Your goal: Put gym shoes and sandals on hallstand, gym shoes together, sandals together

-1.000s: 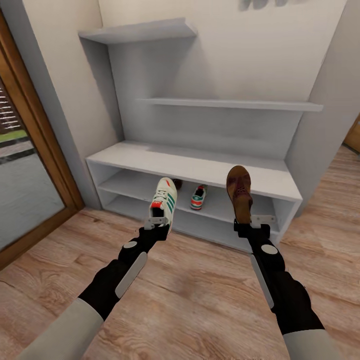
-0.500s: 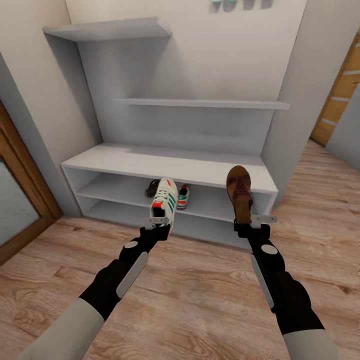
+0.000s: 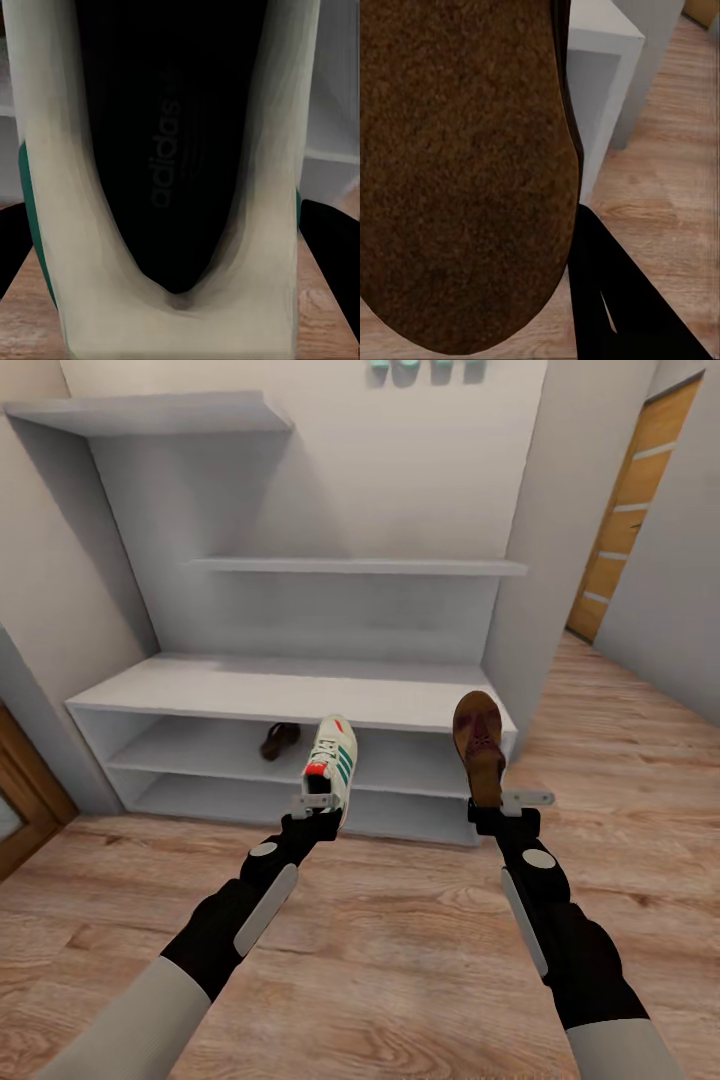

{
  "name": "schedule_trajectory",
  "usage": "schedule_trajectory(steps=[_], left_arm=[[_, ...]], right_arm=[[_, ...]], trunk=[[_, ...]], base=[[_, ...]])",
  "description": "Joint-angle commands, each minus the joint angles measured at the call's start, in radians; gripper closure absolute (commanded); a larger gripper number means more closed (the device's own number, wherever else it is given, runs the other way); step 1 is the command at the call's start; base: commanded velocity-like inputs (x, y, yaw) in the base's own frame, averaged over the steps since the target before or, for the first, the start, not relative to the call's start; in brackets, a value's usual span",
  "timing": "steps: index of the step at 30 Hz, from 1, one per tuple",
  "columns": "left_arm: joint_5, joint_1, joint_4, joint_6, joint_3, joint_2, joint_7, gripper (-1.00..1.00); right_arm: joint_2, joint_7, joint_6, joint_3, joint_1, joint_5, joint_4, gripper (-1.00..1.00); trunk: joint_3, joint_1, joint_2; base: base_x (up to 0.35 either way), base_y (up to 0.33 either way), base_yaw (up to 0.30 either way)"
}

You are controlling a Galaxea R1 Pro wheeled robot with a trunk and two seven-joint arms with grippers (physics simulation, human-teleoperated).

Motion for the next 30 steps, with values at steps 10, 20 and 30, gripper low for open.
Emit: schedule_trajectory(steps=[10, 20, 30], left_arm=[[0.010, 0.000, -0.002, 0.002, -0.002, 0.000, 0.010, 1.00], [0.010, 0.000, -0.002, 0.001, -0.002, 0.000, 0.010, 1.00], [0.009, 0.000, -0.002, 0.002, -0.002, 0.000, 0.011, 1.00]], right_arm=[[-0.001, -0.008, 0.007, 0.003, -0.001, 0.000, -0.001, 1.00], [-0.001, -0.008, 0.007, 0.003, -0.001, 0.000, -0.001, 1.00], [-0.001, -0.008, 0.007, 0.002, -0.001, -0.001, 0.001, 1.00]], trunk=[[-0.001, 0.000, 0.000], [-0.001, 0.000, 0.000], [-0.001, 0.000, 0.000]], base=[[0.000, 0.161, -0.246], [0.000, 0.004, -0.044], [-0.015, 0.000, 0.000]])
